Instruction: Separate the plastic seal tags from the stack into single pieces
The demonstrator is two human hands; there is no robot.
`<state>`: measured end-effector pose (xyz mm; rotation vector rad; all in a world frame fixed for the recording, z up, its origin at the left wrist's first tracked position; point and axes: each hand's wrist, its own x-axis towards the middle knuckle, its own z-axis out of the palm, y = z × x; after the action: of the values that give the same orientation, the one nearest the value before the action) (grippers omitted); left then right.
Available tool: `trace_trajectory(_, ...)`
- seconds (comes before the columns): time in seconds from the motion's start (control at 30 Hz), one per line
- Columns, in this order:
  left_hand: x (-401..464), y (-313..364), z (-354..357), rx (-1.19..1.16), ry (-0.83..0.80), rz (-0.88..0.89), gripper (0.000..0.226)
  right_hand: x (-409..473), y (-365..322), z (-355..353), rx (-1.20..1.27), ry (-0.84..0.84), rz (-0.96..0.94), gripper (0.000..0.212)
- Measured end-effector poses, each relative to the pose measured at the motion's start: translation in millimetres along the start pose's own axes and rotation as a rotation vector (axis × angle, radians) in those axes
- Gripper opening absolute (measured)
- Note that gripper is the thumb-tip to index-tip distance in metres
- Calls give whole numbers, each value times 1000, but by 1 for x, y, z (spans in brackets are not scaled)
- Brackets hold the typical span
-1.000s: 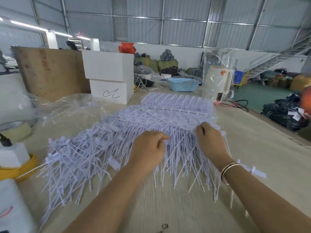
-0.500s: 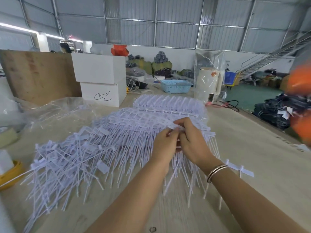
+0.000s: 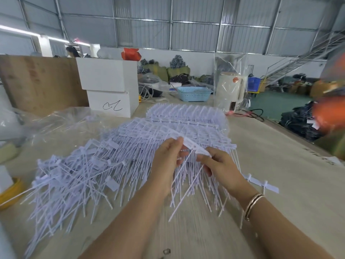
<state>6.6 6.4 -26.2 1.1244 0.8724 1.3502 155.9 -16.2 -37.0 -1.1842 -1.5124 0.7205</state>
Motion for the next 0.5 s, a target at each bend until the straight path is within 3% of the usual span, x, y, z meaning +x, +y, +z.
trace_trajectory(0.2,-5,-7,3,110,-117,-41,14,2,3,5,131,-12,49,34)
trace_trajectory(0.37,-6,-8,6,147,-78,-69,20,2,6,14,111,-9,26,38)
trace_trajectory(0.5,-7,-8,6,14,-20,-88,15,2,6,18,60,24,-44,38)
